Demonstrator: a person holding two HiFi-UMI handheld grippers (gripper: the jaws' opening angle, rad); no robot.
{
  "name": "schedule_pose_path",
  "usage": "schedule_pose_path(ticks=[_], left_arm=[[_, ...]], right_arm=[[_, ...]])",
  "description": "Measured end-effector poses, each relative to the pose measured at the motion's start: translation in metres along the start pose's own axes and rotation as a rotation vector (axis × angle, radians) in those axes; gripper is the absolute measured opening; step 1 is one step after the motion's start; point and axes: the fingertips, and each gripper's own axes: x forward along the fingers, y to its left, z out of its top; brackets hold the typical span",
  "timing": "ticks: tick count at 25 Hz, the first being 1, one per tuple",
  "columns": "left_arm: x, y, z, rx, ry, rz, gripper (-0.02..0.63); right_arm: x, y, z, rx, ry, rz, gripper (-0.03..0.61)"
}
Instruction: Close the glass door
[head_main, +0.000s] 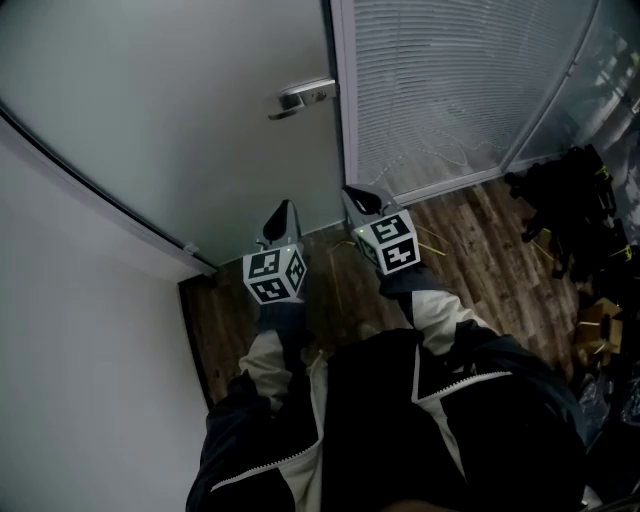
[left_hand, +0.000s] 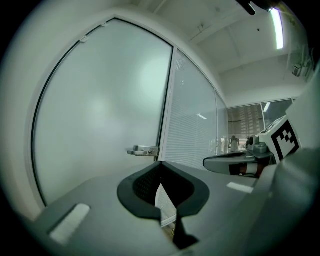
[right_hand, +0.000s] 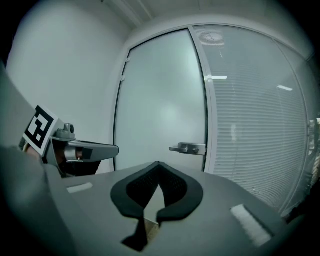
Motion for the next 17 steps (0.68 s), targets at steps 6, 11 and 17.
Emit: schedule_pose_path(ticks=[6,11,17], left_arm=[[-0.001,-0.003,0.002,0.012,-0.005,0.012,0.003],[0.000,-0.009,0.006,0.025,-0.006,0.012,0.002],[0.005,-0.012,0.006,0.020,-0.013,0.023,0.002]], right_arm=[[0.000,0.003,0.003,-0.012,-0.009,0.021,0.002],[0.000,-0.001,0.006,-0.012,-0.013,0.023,0.002],[-0.002,-0.004,0.006,-0.025,-0.017,0.030,0.002]])
